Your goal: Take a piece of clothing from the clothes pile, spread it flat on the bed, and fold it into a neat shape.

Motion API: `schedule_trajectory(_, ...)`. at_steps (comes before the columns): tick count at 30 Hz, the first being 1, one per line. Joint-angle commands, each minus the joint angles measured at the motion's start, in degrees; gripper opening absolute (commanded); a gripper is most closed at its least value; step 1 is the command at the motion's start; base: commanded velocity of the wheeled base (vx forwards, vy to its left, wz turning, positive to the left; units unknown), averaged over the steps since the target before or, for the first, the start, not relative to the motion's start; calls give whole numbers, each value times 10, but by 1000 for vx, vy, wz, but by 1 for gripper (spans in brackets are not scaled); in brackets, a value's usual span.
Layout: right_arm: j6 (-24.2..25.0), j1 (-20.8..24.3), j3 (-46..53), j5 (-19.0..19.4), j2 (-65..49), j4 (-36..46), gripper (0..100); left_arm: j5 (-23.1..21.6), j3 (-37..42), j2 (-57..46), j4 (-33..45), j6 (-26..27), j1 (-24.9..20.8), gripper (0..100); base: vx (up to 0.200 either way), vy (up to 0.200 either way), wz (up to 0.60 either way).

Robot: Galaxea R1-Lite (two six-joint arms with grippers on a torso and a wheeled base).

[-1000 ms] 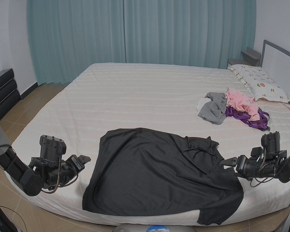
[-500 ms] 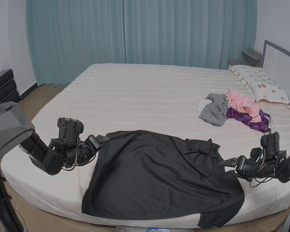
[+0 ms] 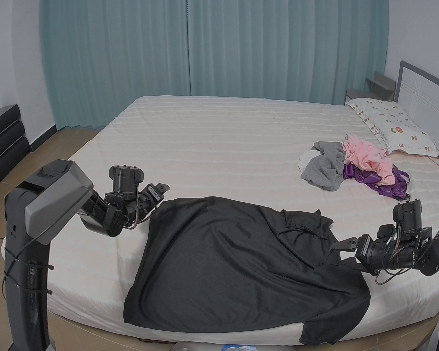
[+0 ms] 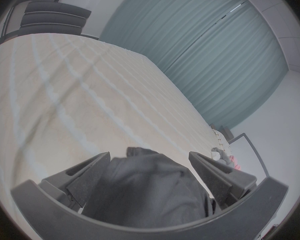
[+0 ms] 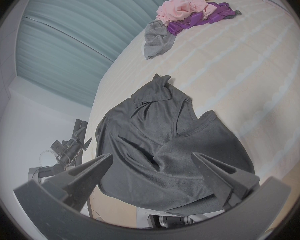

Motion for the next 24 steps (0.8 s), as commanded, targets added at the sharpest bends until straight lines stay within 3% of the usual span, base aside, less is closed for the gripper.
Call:
schedule_trajectory(1,1,1,-2,1,13,0,100,25,-97,99,24,19,3,100,0,0,0)
schedule_trajectory(6,0,1,-1,-1,17,-1,100,29,-130,120,41,21,2,100,0,0,0)
schedule_trajectory(7,0,1,-2,-1,18,-1,100,29,-131,120,42,20,2,0,0,0,0)
schedule_trajectory(11,1,1,-7,-4,26,-5,100,29,-133,121,52,20,4,0,0,0,0)
schedule_trajectory(19,3,7,-39,-11,86,-102,100,47,-142,102,48,21,20,0,0,0,0)
schedule_trajectory(24,0,9,-148,-72,169,-102,100,55,-152,76,52,34,29,0,0,0,0)
